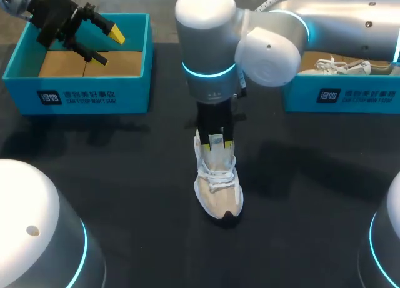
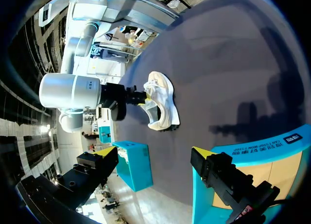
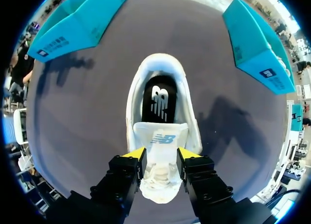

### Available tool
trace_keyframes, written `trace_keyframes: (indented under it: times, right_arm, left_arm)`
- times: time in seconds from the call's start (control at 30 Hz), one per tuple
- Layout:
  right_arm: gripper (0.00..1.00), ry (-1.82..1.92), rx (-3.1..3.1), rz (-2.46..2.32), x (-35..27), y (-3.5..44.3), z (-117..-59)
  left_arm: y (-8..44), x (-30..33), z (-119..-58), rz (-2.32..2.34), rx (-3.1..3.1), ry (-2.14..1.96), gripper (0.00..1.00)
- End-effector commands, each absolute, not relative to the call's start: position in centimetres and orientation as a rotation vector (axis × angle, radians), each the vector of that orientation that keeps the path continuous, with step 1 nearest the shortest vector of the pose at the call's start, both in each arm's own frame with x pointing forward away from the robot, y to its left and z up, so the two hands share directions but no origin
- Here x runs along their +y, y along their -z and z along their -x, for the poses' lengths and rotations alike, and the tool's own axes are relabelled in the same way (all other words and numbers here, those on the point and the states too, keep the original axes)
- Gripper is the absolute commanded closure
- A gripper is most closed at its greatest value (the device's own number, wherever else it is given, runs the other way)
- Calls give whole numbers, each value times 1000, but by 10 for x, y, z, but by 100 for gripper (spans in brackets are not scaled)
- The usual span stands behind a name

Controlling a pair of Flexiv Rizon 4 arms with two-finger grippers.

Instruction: Take the shoe out of the shoebox, open the shoe tongue, remove and reinsert the insole, then place the shoe into the shoebox

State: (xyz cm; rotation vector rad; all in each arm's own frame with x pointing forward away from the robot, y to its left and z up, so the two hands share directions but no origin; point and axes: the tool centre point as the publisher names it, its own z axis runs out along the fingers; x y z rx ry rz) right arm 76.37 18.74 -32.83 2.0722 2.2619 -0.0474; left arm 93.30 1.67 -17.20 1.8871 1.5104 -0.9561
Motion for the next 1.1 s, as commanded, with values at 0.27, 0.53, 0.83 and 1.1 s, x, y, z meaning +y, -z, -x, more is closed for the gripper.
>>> trace_keyframes:
  times: [0.27, 0.53, 0.83, 1.1]
  right_arm:
    - [57, 31, 2291, -2081, 181, 339, -770]
    - [55, 46, 2334, -2047, 186, 343, -770]
    - [51, -27, 2435, -1641, 190, 308, -759]
    - [34, -139, 2690, -1030, 202, 294, -750]
  left_arm:
    - [171, 17, -933, -1891, 1510, 955, 0]
    - [171, 17, -933, -1891, 1510, 955, 0]
    - [171, 17, -933, -1891, 1510, 955, 0]
    - [171, 17, -933, -1891, 1510, 955, 0]
